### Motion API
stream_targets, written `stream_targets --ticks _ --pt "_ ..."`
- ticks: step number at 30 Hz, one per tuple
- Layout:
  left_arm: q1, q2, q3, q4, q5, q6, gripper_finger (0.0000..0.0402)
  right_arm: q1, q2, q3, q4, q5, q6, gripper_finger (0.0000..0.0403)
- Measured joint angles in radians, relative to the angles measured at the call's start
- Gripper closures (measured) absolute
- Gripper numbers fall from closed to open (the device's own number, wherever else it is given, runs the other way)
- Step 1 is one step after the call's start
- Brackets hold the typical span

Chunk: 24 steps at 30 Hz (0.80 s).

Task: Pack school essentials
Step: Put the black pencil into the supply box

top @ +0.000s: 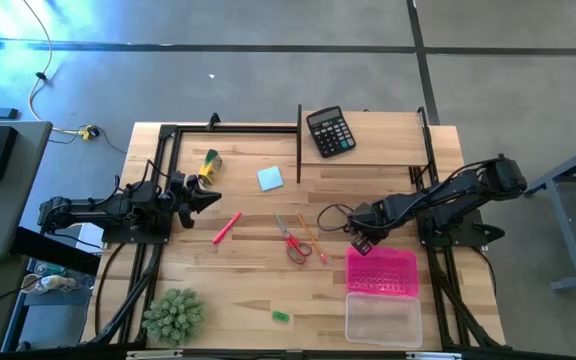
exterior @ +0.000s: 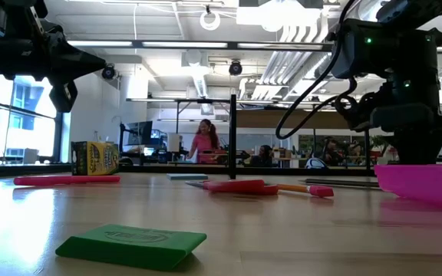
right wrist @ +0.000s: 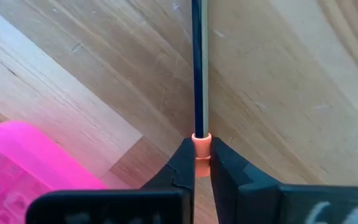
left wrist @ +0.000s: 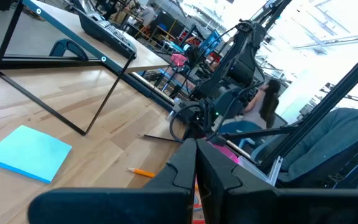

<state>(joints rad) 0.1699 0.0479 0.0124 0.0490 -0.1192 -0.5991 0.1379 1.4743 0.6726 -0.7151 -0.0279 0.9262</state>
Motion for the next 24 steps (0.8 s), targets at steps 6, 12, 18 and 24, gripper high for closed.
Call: stream_targets --ticks 6,12,18,24 --pt "0.000 0.000 0.000 0.000 0.000 0.000 0.0401 0.006 -0.065 0.011 -0.010 0.031 0.012 0.0392" --pt "0.000 0.000 0.000 0.000 0.001 0.000 0.0401 0.048 -0.155 0.011 -0.025 0.046 0.060 0.0393" --pt "0.000 0.000 0.000 0.000 0.003 0.000 0.0401 0.120 -0.249 0.038 -0.030 0.048 0.145 0.0393" --pt "0.000 0.000 0.000 0.000 0.011 0.000 0.0401 0.201 -0.279 0.143 -0.080 0.061 0.150 0.0393"
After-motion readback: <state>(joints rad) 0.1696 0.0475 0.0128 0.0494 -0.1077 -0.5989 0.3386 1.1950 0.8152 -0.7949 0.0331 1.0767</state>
